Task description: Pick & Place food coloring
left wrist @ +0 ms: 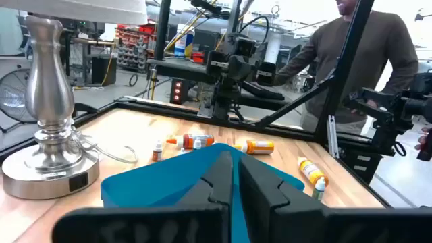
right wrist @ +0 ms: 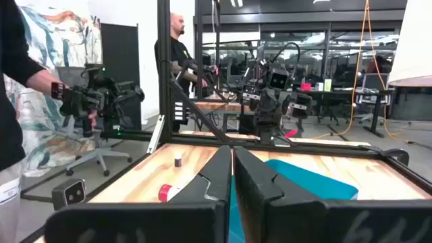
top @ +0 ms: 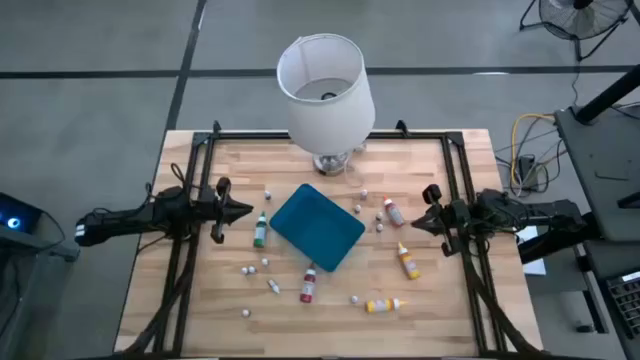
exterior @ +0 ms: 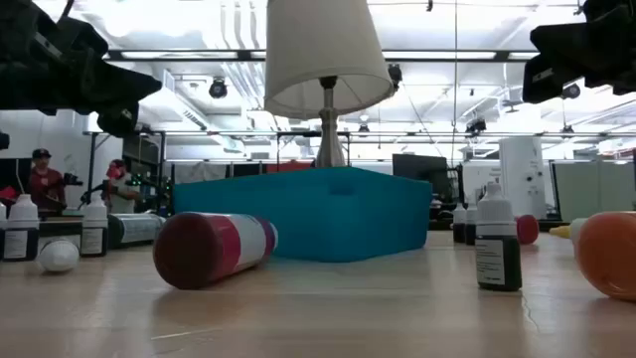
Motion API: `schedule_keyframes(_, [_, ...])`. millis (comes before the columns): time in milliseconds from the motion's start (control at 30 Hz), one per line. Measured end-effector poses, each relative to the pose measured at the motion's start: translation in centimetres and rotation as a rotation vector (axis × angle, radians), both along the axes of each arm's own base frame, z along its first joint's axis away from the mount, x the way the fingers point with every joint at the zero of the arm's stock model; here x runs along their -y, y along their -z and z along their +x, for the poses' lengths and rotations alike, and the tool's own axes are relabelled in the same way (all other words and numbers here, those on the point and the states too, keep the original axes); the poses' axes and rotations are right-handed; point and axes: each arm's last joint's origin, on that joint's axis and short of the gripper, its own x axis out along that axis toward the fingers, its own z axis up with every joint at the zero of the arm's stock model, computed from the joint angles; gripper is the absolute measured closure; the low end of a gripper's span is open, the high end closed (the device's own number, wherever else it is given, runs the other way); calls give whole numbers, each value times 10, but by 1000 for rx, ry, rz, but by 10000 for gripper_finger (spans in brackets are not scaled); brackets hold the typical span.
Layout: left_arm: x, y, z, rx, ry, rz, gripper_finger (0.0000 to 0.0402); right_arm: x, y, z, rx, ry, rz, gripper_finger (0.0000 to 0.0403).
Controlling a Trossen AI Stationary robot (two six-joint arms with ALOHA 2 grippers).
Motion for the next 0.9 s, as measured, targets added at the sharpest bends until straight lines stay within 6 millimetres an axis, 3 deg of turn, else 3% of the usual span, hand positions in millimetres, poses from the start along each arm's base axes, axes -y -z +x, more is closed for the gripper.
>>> schedule_keyframes(333, [0,0,0,4,3,-155,402,0,0,0,0,0,3,394])
schedule_keyframes(900, [0,0,0,5,3,-161,402,0,-1,0,7,0,4,394])
